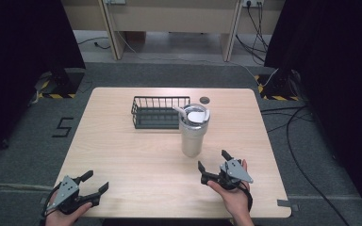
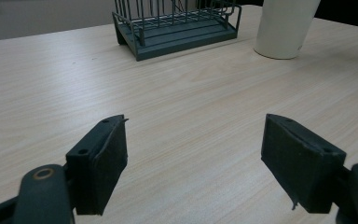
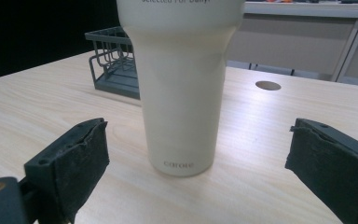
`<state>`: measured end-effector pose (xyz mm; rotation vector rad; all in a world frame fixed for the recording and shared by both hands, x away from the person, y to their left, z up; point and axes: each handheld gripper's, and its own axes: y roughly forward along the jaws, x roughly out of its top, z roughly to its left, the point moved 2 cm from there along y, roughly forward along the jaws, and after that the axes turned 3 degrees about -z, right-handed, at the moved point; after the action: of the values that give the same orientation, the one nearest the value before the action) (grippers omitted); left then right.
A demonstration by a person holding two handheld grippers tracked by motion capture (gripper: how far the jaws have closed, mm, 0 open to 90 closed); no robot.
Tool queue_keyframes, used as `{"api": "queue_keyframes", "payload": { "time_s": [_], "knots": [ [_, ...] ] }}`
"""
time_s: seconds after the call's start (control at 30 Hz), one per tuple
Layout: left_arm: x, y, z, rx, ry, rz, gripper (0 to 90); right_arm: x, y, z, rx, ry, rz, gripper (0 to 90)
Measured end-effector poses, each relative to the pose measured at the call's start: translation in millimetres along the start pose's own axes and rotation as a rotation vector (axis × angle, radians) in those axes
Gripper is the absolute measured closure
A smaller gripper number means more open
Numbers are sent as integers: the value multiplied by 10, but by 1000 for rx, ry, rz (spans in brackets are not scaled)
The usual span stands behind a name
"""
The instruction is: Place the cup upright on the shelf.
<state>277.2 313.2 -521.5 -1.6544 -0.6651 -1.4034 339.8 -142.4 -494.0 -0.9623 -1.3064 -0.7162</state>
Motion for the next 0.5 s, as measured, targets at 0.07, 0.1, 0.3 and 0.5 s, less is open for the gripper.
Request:
{"api": "queue_keyframes", "payload": {
  "time_s": [0.07,0.1,0.3,0.5],
  "knots": [
    [5,4,-5,1,3,-1,221,-26,-33,3,-2,9,-4,62],
    [2,3,-7,1,4,0,220,-31,-31,6,-2,7,-3,62],
    [0,-12,-5,0,3,-4,219,1,17,27,0,11,-11,66],
    [5,-9,-15,-10,7,-7,219,95,117,25,-12,8,-29,67]
  ]
}}
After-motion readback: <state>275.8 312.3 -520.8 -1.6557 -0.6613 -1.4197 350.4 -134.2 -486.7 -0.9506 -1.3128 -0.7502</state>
